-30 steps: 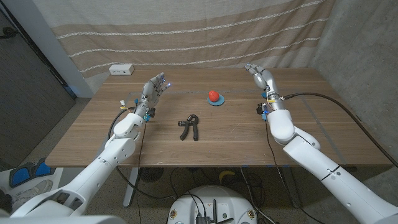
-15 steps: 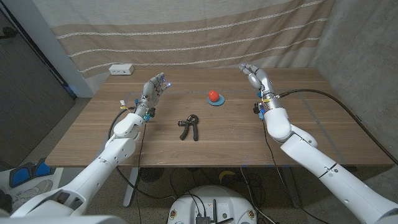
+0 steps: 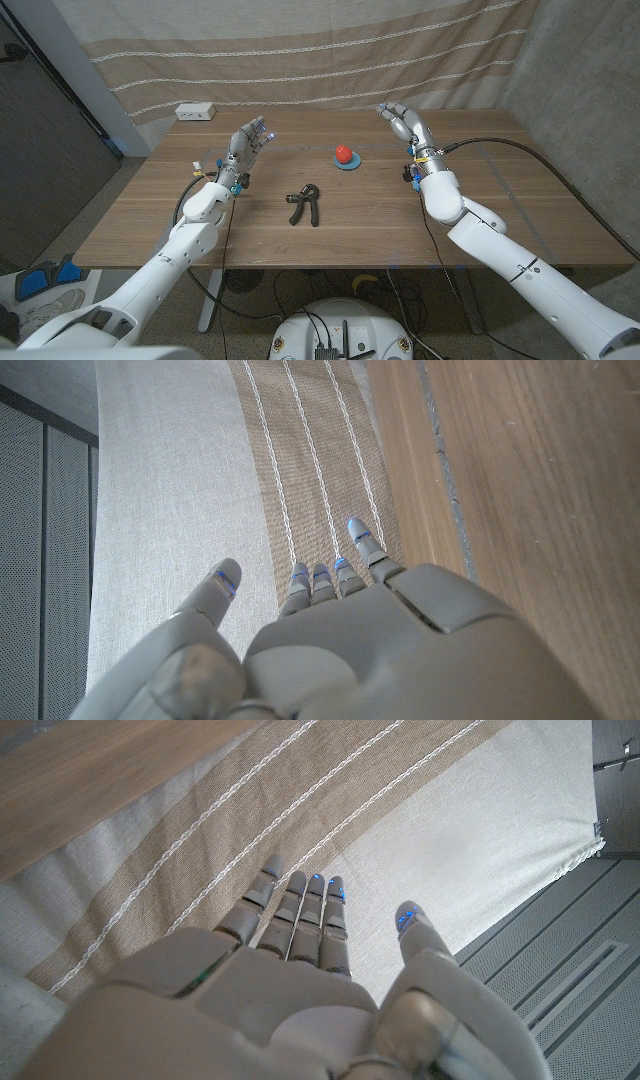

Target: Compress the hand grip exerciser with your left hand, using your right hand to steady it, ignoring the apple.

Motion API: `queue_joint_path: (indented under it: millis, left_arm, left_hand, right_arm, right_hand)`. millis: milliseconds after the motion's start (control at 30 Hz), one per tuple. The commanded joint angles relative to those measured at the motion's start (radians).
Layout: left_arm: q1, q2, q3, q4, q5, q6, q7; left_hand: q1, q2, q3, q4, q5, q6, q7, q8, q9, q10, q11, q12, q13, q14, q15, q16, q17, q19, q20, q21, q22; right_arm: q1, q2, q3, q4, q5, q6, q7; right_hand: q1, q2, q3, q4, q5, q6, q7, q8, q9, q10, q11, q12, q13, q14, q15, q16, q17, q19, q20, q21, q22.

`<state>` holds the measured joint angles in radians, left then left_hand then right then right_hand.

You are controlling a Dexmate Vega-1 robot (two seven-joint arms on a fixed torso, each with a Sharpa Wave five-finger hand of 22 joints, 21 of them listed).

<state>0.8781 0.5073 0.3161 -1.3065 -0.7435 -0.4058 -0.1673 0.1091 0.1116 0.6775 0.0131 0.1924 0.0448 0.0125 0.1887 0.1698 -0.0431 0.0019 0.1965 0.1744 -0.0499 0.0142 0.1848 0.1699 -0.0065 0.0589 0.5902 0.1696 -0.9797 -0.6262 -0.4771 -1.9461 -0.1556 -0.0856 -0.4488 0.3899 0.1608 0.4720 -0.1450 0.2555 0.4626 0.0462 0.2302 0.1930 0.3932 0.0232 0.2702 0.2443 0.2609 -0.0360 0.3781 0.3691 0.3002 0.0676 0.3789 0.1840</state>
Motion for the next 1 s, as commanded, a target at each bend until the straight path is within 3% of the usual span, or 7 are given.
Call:
queue_joint_path:
  millis: [33, 1000]
  left_arm:
    - [0.006, 0.002, -0.002, -0.002, -0.001, -0.001, -0.001]
    - [-0.016, -0.011, -0.006, 0.048, -0.018, -0.012, -0.034]
  left_hand:
    - [-0.012, 0.012, 0.005, -0.006, -0.001, 0.012, 0.0, -0.004, 0.006, 0.004, 0.0, 0.0, 0.005, 0.007, -0.001, -0.002, 0.002, 0.006, -0.002, -0.007, 0.005]
    - [-0.018, 0.013, 0.006, -0.012, -0.001, 0.012, -0.002, -0.005, 0.006, 0.005, 0.0, -0.001, 0.005, 0.008, -0.002, -0.002, 0.002, 0.011, 0.0, -0.016, 0.006]
  right_arm:
    - [0.026, 0.001, -0.029, 0.004, -0.027, -0.015, 0.028]
    - [0.109, 0.042, -0.123, 0.048, -0.122, -0.06, 0.06]
  right_hand:
    - [0.009, 0.004, 0.002, -0.003, 0.005, 0.013, -0.003, 0.008, 0.004, 0.008, -0.005, 0.004, 0.004, 0.005, -0.011, 0.007, 0.003, 0.009, 0.002, -0.001, 0.002]
    - [0.027, 0.007, 0.007, -0.007, 0.01, 0.033, -0.019, 0.007, 0.006, 0.022, -0.023, 0.007, 0.011, 0.015, -0.033, 0.02, 0.015, 0.021, -0.008, 0.0, 0.004]
